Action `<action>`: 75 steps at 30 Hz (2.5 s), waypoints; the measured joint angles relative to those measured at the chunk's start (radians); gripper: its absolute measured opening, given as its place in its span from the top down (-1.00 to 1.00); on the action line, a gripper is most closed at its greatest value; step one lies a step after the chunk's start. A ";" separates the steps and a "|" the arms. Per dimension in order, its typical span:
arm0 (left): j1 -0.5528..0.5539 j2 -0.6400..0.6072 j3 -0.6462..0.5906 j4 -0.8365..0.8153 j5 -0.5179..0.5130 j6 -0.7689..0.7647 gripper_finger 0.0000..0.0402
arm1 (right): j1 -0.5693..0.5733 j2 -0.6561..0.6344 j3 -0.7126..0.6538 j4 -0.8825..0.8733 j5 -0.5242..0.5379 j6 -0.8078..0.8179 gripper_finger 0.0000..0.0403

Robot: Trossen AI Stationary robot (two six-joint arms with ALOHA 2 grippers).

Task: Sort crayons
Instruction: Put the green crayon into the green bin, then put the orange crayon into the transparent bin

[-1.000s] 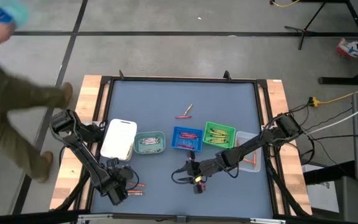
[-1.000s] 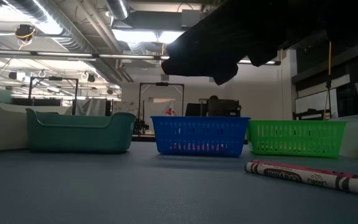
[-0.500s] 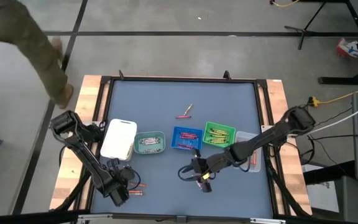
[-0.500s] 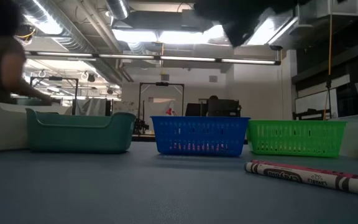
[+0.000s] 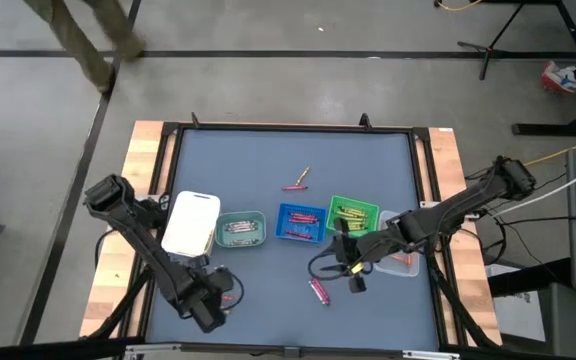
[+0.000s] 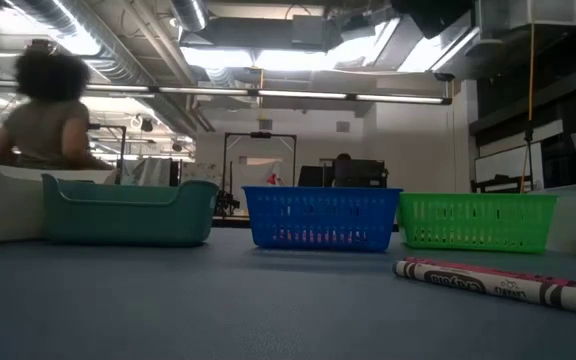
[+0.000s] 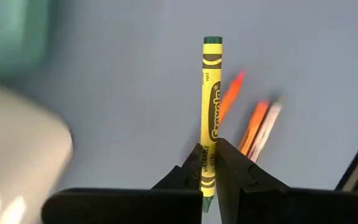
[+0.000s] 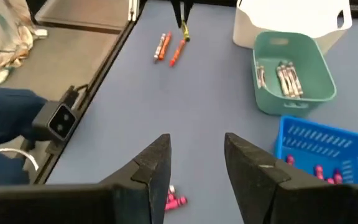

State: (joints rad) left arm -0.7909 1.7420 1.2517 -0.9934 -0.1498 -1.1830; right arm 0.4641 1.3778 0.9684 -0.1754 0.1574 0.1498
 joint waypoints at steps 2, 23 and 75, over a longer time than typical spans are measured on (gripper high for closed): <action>0.028 0.000 0.038 0.007 -0.067 0.047 0.98 | 0.000 -0.014 0.000 -0.038 0.000 0.000 0.26; 0.391 0.133 0.073 1.151 -0.548 0.862 0.98 | 0.000 -0.314 0.000 -0.535 0.135 -0.002 0.26; 0.699 0.368 0.073 1.603 -0.223 1.054 0.50 | 0.000 -0.376 0.000 -0.510 0.367 -0.002 0.26</action>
State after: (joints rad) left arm -0.0916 2.1098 1.3243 0.6101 -0.3723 -0.1295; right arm 0.4641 1.0016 0.9684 -0.6856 0.5248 0.1478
